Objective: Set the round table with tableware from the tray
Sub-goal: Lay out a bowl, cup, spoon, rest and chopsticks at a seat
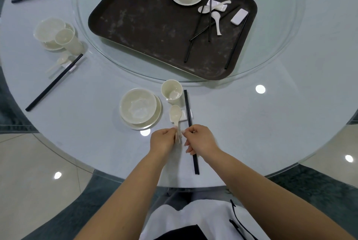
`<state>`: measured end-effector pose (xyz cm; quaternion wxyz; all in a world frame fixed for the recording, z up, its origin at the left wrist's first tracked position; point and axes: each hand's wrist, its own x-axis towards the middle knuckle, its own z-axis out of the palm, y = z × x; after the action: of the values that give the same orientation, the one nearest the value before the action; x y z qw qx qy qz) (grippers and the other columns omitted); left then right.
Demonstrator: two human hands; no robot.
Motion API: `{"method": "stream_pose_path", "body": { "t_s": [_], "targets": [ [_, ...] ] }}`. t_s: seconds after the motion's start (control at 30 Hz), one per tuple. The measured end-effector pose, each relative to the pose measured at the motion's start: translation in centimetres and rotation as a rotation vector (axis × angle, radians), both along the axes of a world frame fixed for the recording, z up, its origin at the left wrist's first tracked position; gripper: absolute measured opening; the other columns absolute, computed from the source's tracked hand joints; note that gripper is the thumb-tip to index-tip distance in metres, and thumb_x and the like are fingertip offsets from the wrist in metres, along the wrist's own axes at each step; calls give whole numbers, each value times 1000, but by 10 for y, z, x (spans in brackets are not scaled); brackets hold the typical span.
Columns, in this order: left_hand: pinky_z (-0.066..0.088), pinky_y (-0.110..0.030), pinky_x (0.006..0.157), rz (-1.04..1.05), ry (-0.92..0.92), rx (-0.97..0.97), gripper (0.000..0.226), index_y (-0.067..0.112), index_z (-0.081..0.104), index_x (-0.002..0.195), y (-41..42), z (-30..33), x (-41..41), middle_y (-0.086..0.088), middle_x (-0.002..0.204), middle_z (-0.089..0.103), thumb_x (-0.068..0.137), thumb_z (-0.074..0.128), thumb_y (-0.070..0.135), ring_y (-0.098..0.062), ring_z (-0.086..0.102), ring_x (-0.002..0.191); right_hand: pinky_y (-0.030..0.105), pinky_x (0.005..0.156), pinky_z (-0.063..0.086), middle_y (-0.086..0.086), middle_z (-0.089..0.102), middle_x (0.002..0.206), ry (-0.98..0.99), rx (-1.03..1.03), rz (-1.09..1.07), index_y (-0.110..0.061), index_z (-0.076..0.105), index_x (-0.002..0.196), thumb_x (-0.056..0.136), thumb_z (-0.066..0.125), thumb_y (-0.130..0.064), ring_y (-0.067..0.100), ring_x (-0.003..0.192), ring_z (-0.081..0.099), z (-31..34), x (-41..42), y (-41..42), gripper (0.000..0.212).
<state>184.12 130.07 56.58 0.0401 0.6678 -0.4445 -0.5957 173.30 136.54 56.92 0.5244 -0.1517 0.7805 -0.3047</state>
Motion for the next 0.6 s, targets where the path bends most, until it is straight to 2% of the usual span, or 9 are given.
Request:
{"method": "stream_pose_path", "body": {
  "t_s": [0.1,0.17,0.3,0.4,0.53,0.6],
  "targets": [
    [47,-32,73,-4,14,-15,31,9,59,73,1,3,3,-10,74,58,92,59,34,-21,53,72,17,38,41,2,66,62,8,-7,-41,-14,63,90,94,59,-28,14,42,61,2,-5,6,15],
    [53,-35,81,-8,23,-45,29,9,65,76,1,4,9,-7,81,68,93,59,33,-21,62,76,19,40,43,4,66,63,9,-4,-68,-10,63,93,93,59,-27,15,43,61,4,-8,10,17],
    [54,-38,87,-105,-5,-159,27,13,68,84,-6,8,30,-2,83,71,93,60,37,-22,68,86,22,43,45,5,65,62,21,-10,-102,-9,63,90,92,59,-24,15,43,60,9,-17,17,15],
    [54,-39,89,-82,14,-188,23,15,68,85,-14,14,39,0,84,70,92,60,35,-19,67,84,23,45,46,5,65,63,37,-30,-112,-9,64,89,92,59,-23,16,45,60,13,-22,22,15],
    [54,-42,89,-35,44,-256,17,16,68,85,-13,30,36,-1,87,68,92,57,27,-22,66,88,21,44,46,4,66,62,41,-88,-110,-5,65,93,92,60,-24,16,46,61,26,-29,27,20],
    [54,-38,86,-27,72,-296,18,17,68,82,-7,38,33,1,86,69,92,56,26,-19,66,86,21,44,45,3,65,62,40,-125,-103,-6,66,93,91,60,-24,15,45,61,35,-32,30,19]
  ]
}}
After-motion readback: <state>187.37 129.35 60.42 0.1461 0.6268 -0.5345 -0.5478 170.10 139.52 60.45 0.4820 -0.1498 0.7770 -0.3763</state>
